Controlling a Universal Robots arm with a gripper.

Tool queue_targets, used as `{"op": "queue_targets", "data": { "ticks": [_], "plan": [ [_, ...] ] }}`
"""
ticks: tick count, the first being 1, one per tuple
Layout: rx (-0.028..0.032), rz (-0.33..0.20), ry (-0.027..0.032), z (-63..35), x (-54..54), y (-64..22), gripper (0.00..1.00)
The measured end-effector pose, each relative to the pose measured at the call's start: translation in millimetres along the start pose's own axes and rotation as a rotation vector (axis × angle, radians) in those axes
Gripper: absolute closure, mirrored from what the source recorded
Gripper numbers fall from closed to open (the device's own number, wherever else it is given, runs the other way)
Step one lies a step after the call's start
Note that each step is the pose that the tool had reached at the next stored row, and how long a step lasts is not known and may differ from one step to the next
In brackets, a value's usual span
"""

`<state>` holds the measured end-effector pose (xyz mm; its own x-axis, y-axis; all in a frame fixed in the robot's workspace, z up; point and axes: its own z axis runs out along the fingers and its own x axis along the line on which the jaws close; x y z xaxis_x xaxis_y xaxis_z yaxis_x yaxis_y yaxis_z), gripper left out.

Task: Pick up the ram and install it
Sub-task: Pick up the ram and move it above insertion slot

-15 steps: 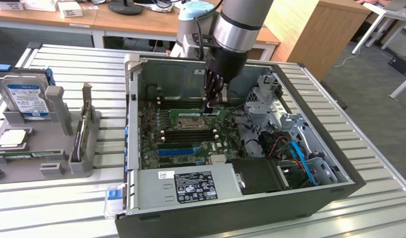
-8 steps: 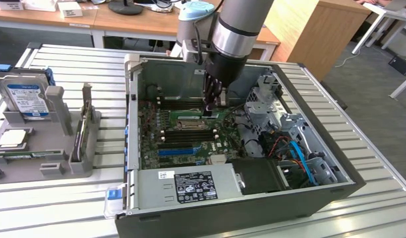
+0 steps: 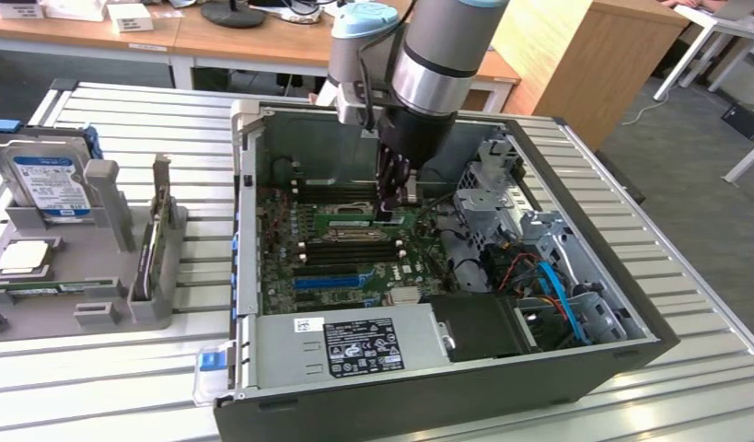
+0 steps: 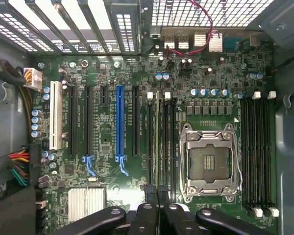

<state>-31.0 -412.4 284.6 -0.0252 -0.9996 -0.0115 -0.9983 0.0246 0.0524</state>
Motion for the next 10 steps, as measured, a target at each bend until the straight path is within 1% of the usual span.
{"op": "queue_targets", "data": {
  "ticks": [5, 8, 10],
  "plan": [
    [0.0001, 0.000, -0.0015, 0.7, -0.1, -0.1, 0.88],
    [0.0000, 0.000, -0.0012, 3.4, 0.0, -0.2, 0.88],
    [-0.0001, 0.000, -0.0010, 3.4, 0.0, -0.2, 0.88]
  ]
}}
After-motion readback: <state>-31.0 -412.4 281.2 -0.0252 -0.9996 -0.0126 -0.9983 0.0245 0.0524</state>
